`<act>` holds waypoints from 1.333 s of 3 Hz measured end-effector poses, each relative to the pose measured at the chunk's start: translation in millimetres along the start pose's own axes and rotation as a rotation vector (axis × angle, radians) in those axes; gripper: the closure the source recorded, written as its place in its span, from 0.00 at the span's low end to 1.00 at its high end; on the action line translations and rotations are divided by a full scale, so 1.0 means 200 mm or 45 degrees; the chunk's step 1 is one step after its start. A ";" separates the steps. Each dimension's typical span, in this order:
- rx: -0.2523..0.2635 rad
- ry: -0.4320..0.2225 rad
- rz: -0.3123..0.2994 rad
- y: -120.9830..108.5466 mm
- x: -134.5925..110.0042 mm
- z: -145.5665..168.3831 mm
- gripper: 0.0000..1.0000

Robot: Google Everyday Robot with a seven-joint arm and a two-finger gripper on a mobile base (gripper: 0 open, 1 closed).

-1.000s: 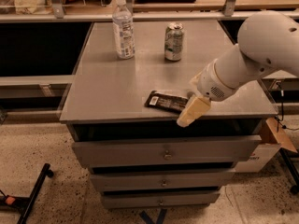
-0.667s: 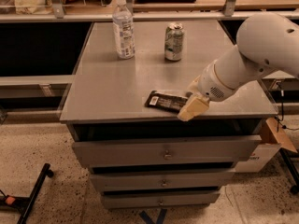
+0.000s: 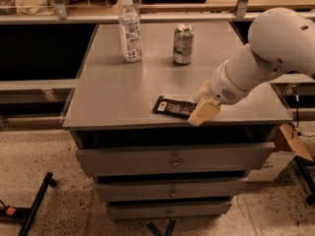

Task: Move rxbar chocolate near 7up can

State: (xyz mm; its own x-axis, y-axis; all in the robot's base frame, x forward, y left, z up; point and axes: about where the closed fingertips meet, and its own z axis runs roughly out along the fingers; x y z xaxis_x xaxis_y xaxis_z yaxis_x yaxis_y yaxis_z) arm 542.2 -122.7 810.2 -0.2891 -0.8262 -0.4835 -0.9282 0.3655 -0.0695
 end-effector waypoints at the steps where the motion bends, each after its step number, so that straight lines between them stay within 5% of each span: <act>1: 0.000 0.000 0.000 0.00 -0.01 -0.02 1.00; 4: -0.070 0.014 -0.026 0.02 -0.11 -0.18 1.00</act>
Offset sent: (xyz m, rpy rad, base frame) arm -0.0052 -0.0010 0.0294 -0.0092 0.0813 0.0357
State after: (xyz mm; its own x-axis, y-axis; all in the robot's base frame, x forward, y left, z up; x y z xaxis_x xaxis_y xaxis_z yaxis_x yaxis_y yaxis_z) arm 537.3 -118.9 851.7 -0.2726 -0.8381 -0.4726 -0.9453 0.3249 -0.0308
